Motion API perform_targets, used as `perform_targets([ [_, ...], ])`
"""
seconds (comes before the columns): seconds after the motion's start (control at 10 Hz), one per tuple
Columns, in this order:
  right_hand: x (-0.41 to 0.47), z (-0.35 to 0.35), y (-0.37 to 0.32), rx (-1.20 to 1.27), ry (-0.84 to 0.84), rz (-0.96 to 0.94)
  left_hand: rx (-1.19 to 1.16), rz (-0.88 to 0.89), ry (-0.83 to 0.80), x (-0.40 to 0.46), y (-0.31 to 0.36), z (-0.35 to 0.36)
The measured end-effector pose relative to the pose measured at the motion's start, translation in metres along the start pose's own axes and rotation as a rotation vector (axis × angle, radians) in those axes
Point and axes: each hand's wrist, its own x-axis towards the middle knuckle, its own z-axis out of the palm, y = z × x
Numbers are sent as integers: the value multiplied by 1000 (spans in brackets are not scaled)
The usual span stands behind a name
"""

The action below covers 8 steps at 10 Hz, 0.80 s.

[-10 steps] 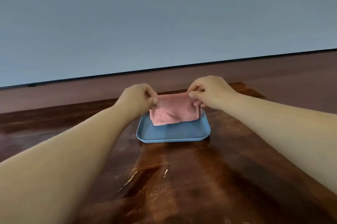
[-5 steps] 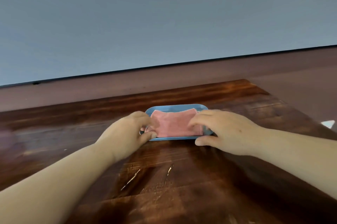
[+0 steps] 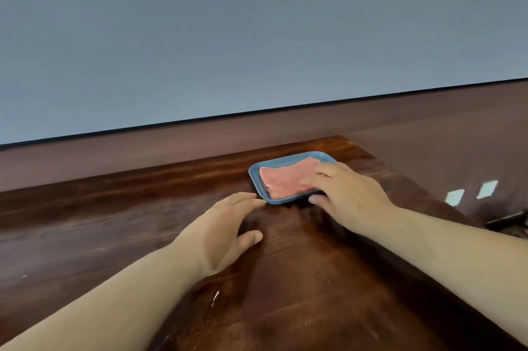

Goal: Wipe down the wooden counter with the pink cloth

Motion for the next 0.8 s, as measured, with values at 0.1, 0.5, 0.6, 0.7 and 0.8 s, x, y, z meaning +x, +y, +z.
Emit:
perform_targets([
  [0.1, 13, 10, -8, 154, -40, 98, -37, 30, 20, 10, 8, 7],
  [0.5, 115, 20, 49, 364, -61, 585, -153, -84, 120, 26, -4, 6],
  [0.6, 115, 18, 57, 357, -45, 576, -166, -120, 118, 27, -9, 6],
  [0.7, 107, 21, 57, 310, -27, 531, -188, -158, 125, 21, -11, 3],
  [0.8, 96, 20, 51, 307, 105, 494, -191, -191, 147, 6, -11, -10],
])
